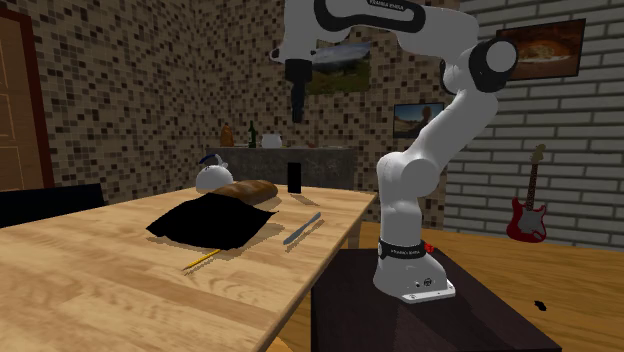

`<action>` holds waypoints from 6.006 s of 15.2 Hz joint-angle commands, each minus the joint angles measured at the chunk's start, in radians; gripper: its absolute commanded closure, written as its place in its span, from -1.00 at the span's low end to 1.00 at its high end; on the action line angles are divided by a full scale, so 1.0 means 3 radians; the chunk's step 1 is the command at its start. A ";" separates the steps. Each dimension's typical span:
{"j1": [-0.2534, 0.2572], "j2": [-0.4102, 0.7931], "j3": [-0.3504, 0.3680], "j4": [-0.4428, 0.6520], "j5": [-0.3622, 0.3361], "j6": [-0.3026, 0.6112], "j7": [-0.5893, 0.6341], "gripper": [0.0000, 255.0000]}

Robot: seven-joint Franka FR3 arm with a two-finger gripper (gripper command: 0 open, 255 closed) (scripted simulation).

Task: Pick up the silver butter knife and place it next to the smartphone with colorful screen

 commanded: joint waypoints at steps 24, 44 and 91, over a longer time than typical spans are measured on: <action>0.0792 -0.0295 -0.1180 -0.2237 -0.0910 0.1682 -0.2860 -1.00; 0.0760 -0.0183 -0.1245 -0.2348 -0.0987 0.1901 -0.2851 1.00; 0.0945 -0.0438 -0.0852 -0.0496 -0.0538 -0.0157 -0.3156 1.00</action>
